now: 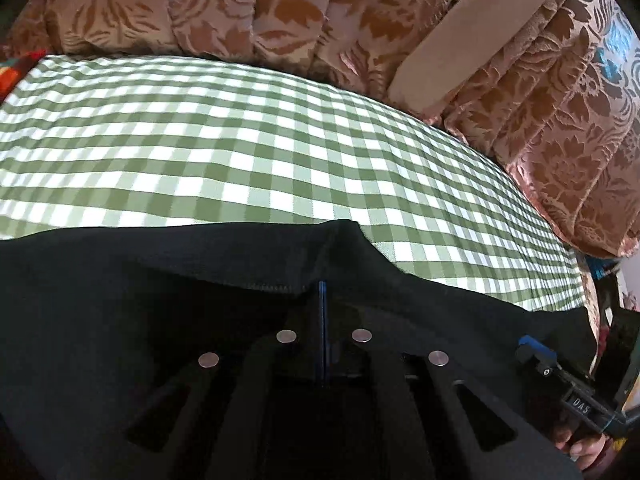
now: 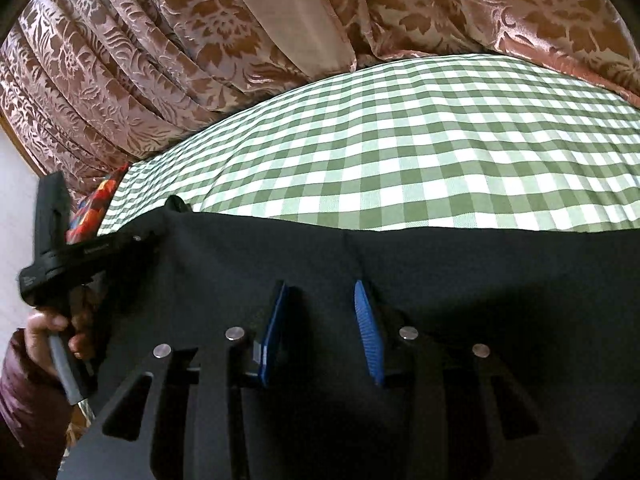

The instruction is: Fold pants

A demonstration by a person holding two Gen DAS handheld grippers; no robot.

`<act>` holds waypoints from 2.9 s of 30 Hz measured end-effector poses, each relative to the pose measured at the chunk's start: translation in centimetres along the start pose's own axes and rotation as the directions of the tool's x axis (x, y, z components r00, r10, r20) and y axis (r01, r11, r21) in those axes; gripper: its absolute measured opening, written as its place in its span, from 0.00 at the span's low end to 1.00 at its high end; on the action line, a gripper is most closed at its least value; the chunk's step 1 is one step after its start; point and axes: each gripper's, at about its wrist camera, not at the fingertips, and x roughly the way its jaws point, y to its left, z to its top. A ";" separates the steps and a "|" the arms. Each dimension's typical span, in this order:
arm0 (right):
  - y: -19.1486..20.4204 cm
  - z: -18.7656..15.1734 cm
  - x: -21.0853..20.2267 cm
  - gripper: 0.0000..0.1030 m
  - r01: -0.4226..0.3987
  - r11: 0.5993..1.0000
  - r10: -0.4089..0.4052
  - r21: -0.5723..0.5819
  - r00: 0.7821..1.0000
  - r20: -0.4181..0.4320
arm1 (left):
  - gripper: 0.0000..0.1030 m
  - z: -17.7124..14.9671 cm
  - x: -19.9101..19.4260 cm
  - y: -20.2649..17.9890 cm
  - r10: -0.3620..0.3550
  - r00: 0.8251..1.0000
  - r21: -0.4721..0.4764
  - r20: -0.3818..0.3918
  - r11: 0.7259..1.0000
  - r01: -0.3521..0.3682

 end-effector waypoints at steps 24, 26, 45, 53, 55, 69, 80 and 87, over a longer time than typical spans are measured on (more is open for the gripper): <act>5.1 -2.2 -10.4 0.70 0.351 0.925 -0.313 -0.147 0.921 0.231 | 0.01 -10.5 -6.6 -3.8 0.124 0.991 0.068 0.048 0.990 -0.127; 4.9 -2.2 -11.0 0.71 0.353 0.925 -0.313 -0.141 0.917 0.245 | 0.01 -10.5 -6.6 -3.9 0.135 0.990 0.074 0.047 0.988 -0.138; -0.9 -3.4 -12.4 0.77 0.421 0.907 -0.405 -0.029 0.887 0.221 | 0.01 -10.8 -6.5 -7.3 0.168 0.985 0.188 0.045 0.967 -0.174; -8.9 -5.7 -15.9 0.78 0.465 0.868 -0.490 0.171 0.858 0.152 | 0.01 -11.4 -5.6 -9.5 0.132 0.991 0.285 0.025 0.949 -0.134; -12.1 -6.6 -17.7 0.78 0.405 0.870 -0.454 0.280 0.881 0.135 | 0.01 -11.4 -5.4 -9.4 0.124 0.992 0.282 0.017 0.951 -0.124; -29.1 -12.8 -24.1 0.52 -0.014 0.639 -0.276 0.769 0.929 0.246 | 0.01 -11.2 -5.1 -8.4 0.062 0.998 0.215 -0.008 0.975 -0.059; -30.2 -8.9 -22.6 0.14 -0.057 0.676 -0.218 0.734 0.937 0.274 | 0.01 -10.8 -5.4 -8.1 0.042 0.999 0.200 -0.024 0.979 -0.036; -21.4 -3.6 -24.6 0.14 -0.182 0.847 -0.027 0.500 0.924 0.382 | 0.01 -9.9 -6.4 -7.3 -0.113 0.992 0.107 -0.048 0.987 0.118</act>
